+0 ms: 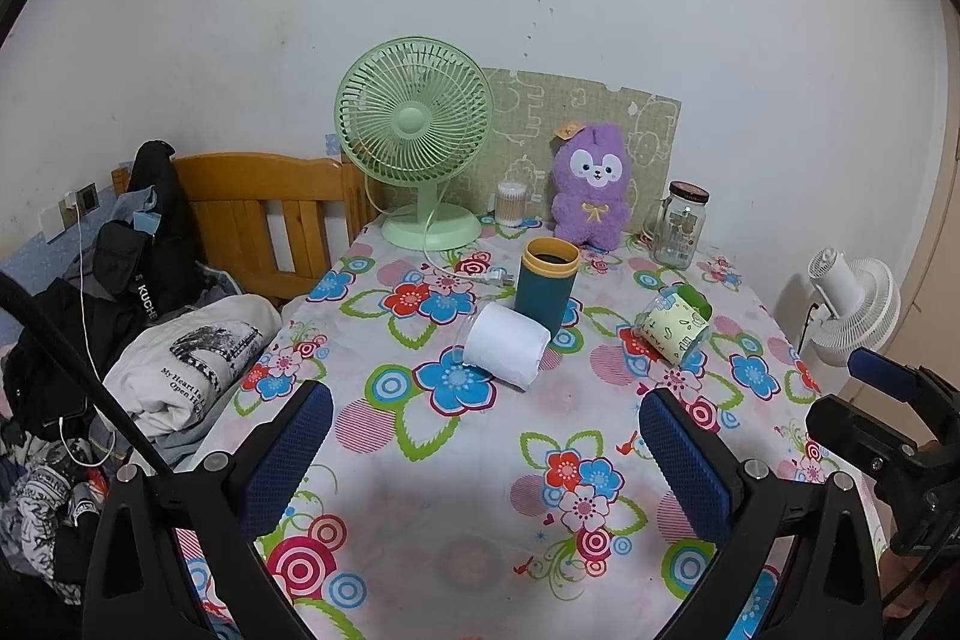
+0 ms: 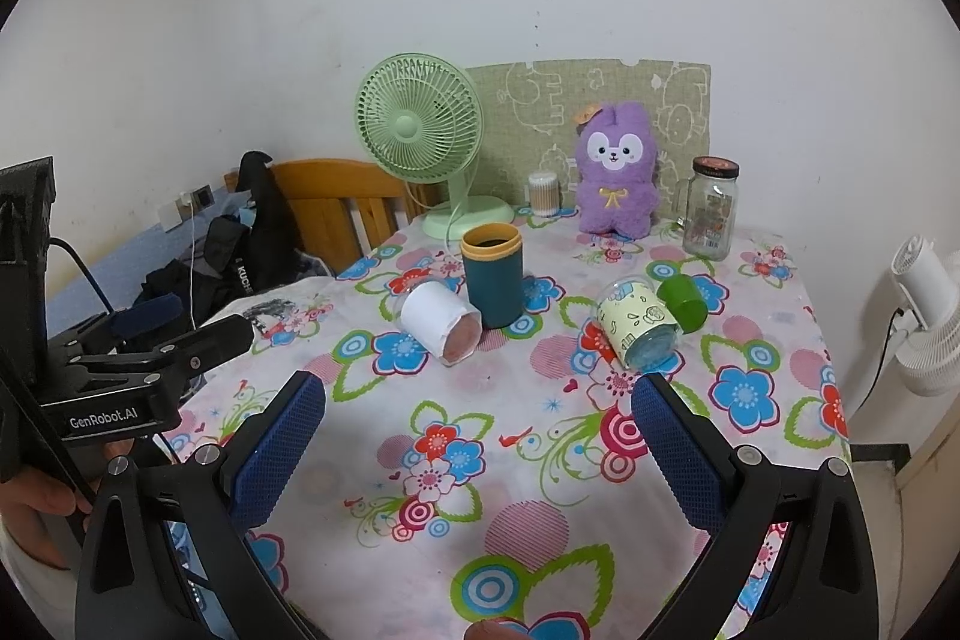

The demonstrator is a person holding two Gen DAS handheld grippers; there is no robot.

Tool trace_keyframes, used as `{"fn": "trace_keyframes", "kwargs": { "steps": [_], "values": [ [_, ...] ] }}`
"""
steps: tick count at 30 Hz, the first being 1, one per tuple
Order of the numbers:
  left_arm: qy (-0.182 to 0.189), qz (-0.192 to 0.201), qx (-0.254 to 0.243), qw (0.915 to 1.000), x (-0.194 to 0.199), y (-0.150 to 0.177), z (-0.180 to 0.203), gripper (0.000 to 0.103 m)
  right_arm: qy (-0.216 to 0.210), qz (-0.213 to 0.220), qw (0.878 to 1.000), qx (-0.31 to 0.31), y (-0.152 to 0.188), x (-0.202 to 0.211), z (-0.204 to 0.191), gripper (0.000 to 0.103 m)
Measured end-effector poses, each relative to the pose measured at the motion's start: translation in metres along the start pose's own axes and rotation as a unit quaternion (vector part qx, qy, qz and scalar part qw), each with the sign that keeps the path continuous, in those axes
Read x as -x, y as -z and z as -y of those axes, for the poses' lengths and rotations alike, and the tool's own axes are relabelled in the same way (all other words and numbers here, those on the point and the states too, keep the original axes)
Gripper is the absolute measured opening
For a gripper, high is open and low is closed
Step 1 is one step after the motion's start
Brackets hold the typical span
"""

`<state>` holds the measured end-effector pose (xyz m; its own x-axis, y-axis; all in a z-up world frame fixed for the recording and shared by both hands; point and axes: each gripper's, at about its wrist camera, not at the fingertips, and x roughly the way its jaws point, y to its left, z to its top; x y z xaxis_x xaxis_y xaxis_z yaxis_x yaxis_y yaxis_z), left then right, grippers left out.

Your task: Flip cup upside down

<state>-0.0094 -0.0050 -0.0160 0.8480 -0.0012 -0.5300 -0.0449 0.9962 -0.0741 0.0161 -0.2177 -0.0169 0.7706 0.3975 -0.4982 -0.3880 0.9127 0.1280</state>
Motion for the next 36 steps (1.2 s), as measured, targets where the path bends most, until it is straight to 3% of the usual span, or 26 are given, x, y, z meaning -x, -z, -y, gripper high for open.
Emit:
{"fn": "trace_keyframes", "kwargs": {
  "steps": [36],
  "values": [
    [0.000, -0.023, -0.006, 0.9997, -0.017, 0.001, -0.006, 0.103, -0.009, -0.010, 1.000, -0.002, 0.005, -0.011, 0.005, 0.103]
  ]
}}
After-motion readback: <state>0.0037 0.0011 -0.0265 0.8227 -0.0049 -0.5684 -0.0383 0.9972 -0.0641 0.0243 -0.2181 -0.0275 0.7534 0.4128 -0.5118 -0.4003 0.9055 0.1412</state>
